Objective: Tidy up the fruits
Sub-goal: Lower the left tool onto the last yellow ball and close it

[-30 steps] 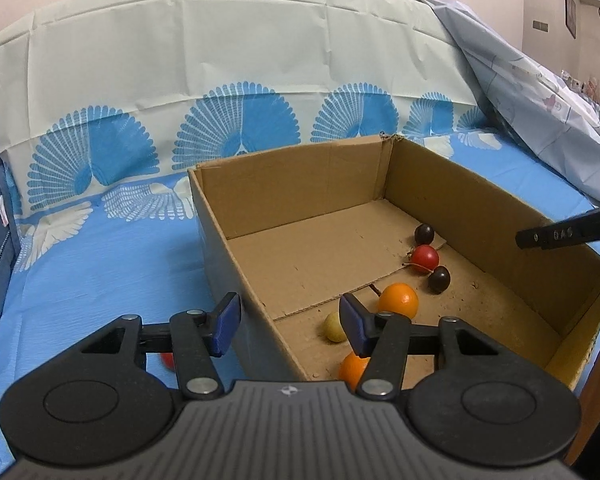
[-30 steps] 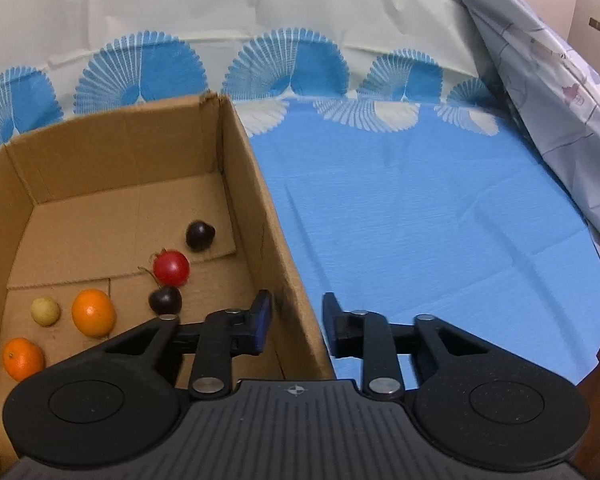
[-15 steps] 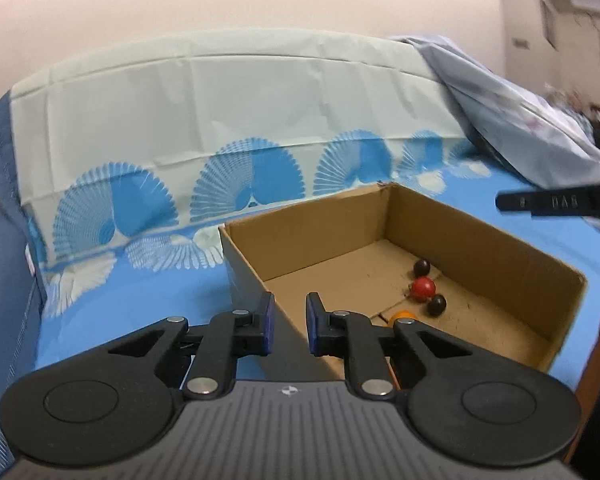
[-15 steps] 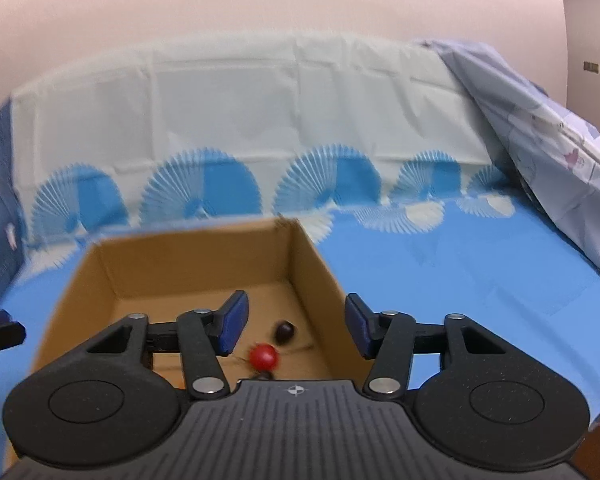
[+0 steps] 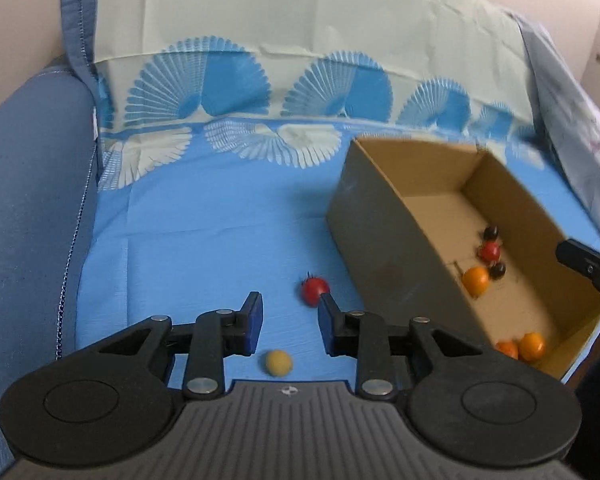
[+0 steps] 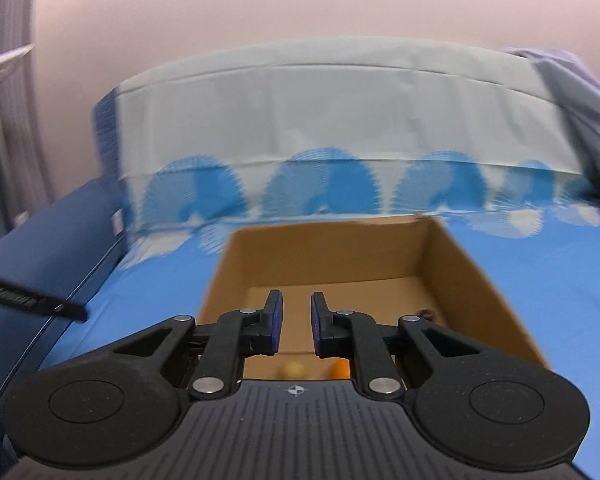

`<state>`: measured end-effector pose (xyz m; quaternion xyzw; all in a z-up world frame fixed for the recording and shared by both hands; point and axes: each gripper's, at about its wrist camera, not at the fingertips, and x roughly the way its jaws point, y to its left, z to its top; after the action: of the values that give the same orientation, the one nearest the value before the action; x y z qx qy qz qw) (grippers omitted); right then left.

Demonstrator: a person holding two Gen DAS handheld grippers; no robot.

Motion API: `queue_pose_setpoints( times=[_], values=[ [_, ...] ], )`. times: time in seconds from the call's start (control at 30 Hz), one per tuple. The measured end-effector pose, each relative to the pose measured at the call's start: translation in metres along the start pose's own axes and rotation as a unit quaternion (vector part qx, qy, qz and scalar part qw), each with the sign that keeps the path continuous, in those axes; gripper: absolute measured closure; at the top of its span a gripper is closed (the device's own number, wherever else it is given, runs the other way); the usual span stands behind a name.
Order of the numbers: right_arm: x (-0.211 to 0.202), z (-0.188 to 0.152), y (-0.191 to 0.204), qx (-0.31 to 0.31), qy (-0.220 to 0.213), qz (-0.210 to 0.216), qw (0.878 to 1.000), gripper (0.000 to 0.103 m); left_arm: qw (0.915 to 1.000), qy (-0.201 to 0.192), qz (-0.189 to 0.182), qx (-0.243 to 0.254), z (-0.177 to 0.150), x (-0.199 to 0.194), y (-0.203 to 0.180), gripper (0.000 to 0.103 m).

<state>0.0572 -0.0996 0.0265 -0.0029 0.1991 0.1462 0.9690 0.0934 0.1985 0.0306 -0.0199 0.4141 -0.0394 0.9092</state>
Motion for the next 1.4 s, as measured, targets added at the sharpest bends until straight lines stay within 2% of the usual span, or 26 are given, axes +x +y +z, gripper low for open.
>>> queue_pose_setpoints(
  times=[0.13, 0.3, 0.37, 0.47, 0.7, 1.0, 1.1, 1.27, 1.4],
  values=[
    [0.003, -0.008, 0.029, -0.041, 0.011, 0.026, 0.999, 0.084, 0.998, 0.016, 0.004, 0.061, -0.013, 0.014, -0.017, 0.054],
    [-0.001, -0.015, 0.055, -0.095, 0.01, 0.04, 0.995, 0.079, 0.9992, 0.032, 0.003, 0.024, -0.015, 0.035, -0.009, 0.051],
    [-0.002, -0.016, 0.061, -0.111, 0.006, 0.042, 0.993, 0.076, 0.9985, 0.051, 0.0, 0.022, -0.015, 0.045, -0.013, 0.041],
    [-0.003, -0.018, 0.065, -0.129, 0.003, 0.042, 0.991, 0.071, 0.9974, 0.07, 0.006, 0.019, -0.013, 0.06, -0.014, 0.04],
    [0.002, -0.021, 0.061, -0.132, 0.012, 0.034, 0.991, 0.069, 0.9922, 0.122, 0.017, 0.02, -0.016, 0.09, -0.012, 0.04],
    [0.01, -0.025, 0.064, -0.133, 0.024, 0.027, 0.99, 0.064, 0.9913, 0.123, 0.019, 0.043, -0.02, 0.101, -0.019, 0.041],
    [0.013, -0.028, 0.067, -0.138, 0.027, 0.027, 0.99, 0.064, 0.9912, 0.122, 0.016, 0.047, -0.02, 0.104, -0.021, 0.044],
    [0.016, -0.029, 0.069, -0.144, 0.033, 0.025, 0.989, 0.063, 0.9894, 0.126, 0.02, 0.07, -0.024, 0.111, -0.03, 0.067],
    [0.018, -0.029, 0.069, -0.147, 0.036, 0.021, 0.988, 0.063, 0.9876, 0.125, 0.037, 0.087, -0.026, 0.115, -0.035, 0.081]
  ],
)
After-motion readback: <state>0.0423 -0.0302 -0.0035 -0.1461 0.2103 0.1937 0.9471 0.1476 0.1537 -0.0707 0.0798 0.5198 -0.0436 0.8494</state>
